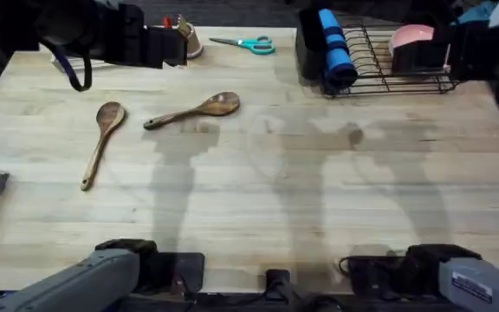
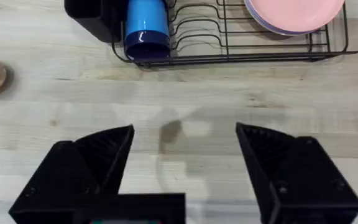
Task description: Pick up the spoon on the table one by one and put them onto the rack
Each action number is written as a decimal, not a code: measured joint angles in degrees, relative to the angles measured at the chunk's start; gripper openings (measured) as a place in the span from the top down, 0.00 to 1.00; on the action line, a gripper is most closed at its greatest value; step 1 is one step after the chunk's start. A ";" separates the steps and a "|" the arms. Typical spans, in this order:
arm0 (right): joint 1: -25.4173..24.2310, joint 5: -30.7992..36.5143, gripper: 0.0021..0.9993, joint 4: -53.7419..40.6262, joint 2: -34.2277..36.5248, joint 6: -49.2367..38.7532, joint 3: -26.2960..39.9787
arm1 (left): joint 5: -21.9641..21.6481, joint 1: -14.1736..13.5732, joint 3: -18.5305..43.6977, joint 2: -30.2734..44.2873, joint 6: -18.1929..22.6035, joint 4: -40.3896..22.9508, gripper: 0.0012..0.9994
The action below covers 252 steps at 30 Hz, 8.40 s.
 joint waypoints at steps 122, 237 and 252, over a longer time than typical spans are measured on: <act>0.00 0.00 0.00 1.36 0.00 0.00 0.00 | 6.22 -3.33 3.87 40.83 38.65 5.94 0.94; 0.00 0.04 0.00 1.73 0.00 -0.02 0.00 | 37.09 -22.85 45.10 61.75 12.86 32.05 0.96; 0.00 0.04 0.00 1.73 0.00 -0.01 0.00 | 33.63 -22.17 45.92 62.26 14.21 27.73 0.01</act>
